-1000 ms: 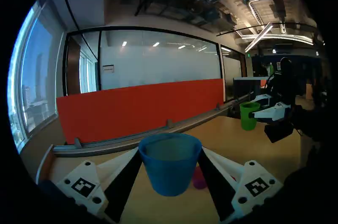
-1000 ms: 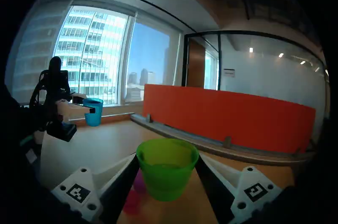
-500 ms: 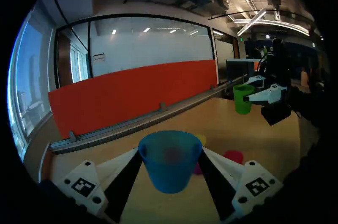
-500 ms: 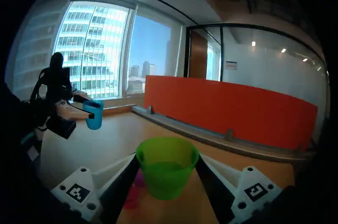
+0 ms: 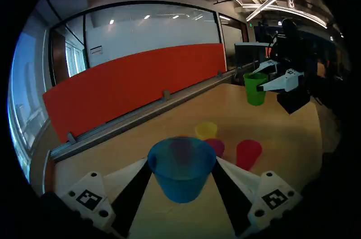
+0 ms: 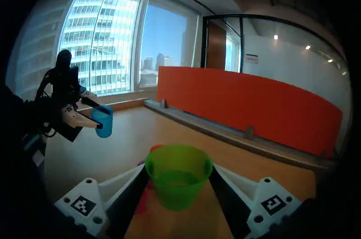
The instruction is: Pour water
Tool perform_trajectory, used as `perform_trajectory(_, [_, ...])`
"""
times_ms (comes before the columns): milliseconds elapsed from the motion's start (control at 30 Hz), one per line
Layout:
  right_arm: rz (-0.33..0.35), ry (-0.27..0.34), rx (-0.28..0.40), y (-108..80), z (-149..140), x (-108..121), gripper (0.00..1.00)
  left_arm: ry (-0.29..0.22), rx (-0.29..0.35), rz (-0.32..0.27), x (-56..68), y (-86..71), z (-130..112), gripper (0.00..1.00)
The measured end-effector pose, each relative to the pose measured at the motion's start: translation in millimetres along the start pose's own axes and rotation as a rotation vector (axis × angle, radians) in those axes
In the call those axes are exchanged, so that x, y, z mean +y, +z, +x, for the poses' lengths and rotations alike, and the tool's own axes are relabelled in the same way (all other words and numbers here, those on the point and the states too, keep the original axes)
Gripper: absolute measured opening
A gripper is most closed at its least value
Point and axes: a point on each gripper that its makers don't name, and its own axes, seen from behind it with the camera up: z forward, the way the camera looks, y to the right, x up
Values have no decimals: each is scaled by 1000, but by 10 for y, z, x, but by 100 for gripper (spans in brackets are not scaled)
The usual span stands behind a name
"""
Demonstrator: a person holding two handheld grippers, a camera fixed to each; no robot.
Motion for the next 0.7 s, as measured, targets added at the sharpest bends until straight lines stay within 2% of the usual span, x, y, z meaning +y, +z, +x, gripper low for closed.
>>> perform_trajectory(267, [17,-30,-78,40,-244,-2,91,9,-73,-35,86,102,-245,87])
perform_trajectory(700, [41,-46,-158,144,-488,32,91,34,-172,-83,191,241,-596,87])
